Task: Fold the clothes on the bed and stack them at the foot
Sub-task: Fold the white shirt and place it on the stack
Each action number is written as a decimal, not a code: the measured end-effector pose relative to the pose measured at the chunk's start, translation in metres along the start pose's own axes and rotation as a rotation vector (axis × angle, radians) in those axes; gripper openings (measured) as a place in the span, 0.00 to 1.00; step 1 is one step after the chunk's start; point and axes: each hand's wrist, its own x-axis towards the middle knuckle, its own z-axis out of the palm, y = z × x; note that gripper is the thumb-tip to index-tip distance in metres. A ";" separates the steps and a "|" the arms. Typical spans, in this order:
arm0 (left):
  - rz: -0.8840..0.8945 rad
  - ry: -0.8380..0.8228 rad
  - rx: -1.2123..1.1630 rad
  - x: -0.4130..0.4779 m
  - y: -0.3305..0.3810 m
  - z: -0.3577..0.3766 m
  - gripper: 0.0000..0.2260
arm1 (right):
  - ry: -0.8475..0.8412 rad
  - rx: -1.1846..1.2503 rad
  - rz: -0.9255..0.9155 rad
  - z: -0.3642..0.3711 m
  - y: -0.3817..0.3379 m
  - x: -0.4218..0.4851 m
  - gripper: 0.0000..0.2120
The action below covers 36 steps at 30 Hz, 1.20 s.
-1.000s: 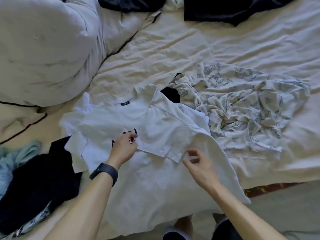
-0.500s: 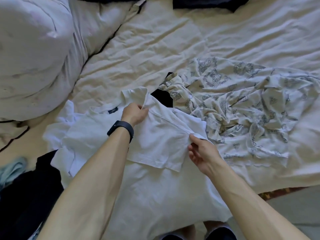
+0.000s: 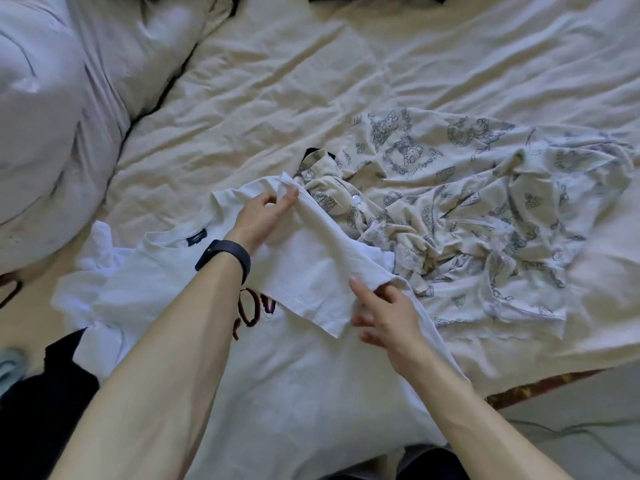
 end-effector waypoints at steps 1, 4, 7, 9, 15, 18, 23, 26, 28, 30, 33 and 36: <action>-0.003 -0.029 0.046 -0.004 -0.006 -0.003 0.26 | -0.023 -0.063 0.008 0.003 0.002 -0.003 0.18; -0.080 -0.163 0.107 -0.014 -0.024 -0.015 0.23 | -0.080 -0.250 0.052 0.014 0.007 -0.010 0.14; -0.066 -0.199 0.274 -0.023 -0.031 -0.027 0.14 | -0.069 -0.294 0.049 0.023 0.016 -0.012 0.10; -0.016 -0.086 0.205 -0.033 -0.036 -0.031 0.10 | -0.035 -0.244 0.057 0.025 0.018 -0.015 0.09; 0.012 0.242 0.312 -0.079 -0.063 0.009 0.24 | -0.067 -1.008 -0.125 0.011 0.010 -0.027 0.22; 0.141 0.479 0.481 -0.116 -0.077 0.049 0.28 | 0.072 -1.211 -0.514 0.017 -0.006 -0.027 0.22; 0.046 0.400 0.418 -0.146 -0.091 0.123 0.44 | -0.026 -1.241 -1.230 0.080 -0.038 0.020 0.13; 0.045 0.445 0.417 -0.147 -0.100 0.142 0.48 | -0.140 -1.742 -1.218 0.099 -0.050 0.070 0.26; 0.063 0.467 0.462 -0.144 -0.105 0.143 0.48 | -0.090 -1.961 -1.163 0.095 -0.065 0.103 0.30; 0.069 0.465 0.502 -0.141 -0.110 0.141 0.48 | 0.008 -1.985 -1.079 0.090 -0.079 0.121 0.34; 0.058 0.459 0.501 -0.141 -0.114 0.142 0.46 | 0.175 -1.917 -1.041 0.094 -0.074 0.117 0.34; 0.041 0.452 0.500 -0.139 -0.115 0.142 0.46 | 0.124 -1.764 -1.275 0.094 -0.046 0.092 0.32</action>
